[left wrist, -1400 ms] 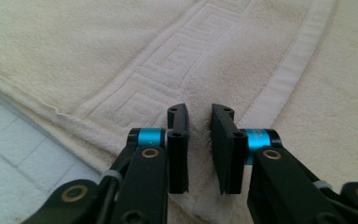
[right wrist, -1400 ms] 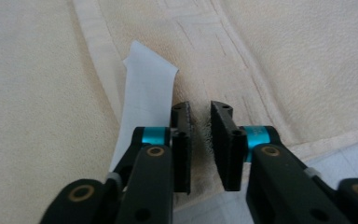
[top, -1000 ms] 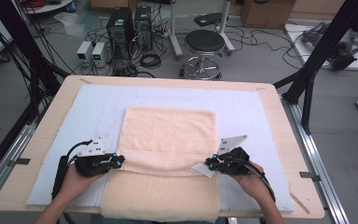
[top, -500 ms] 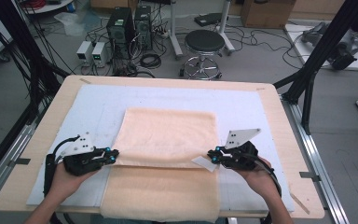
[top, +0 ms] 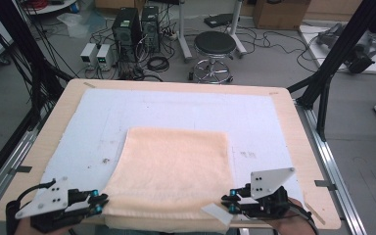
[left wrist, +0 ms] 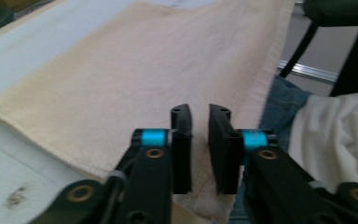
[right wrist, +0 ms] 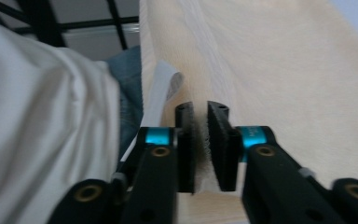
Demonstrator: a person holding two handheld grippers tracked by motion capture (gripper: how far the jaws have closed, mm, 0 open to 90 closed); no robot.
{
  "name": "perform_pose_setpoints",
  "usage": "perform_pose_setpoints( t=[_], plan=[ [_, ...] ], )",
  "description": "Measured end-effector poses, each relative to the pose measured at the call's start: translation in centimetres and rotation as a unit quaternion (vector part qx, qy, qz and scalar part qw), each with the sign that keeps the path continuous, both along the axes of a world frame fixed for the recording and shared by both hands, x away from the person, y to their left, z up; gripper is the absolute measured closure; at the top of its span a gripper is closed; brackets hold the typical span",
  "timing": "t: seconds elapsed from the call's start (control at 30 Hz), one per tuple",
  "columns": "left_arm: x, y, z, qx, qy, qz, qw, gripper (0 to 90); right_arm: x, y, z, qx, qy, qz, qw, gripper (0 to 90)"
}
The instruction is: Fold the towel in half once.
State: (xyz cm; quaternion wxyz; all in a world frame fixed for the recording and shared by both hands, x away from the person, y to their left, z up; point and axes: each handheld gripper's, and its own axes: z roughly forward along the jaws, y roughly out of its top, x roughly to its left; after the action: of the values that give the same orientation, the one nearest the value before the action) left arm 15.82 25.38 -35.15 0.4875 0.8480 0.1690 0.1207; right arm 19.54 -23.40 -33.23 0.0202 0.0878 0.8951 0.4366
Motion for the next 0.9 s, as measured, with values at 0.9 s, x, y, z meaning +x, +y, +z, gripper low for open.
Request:
perform_pose_setpoints(
  t=[0.9],
  plan=[
    [22.3, -2.4, -4.8, 0.005, 0.077, 0.193, 0.9782, 45.1, 19.1, -0.9, -5.3, -0.038, -0.015, -0.228, 0.9729, 44.9]
  ],
)
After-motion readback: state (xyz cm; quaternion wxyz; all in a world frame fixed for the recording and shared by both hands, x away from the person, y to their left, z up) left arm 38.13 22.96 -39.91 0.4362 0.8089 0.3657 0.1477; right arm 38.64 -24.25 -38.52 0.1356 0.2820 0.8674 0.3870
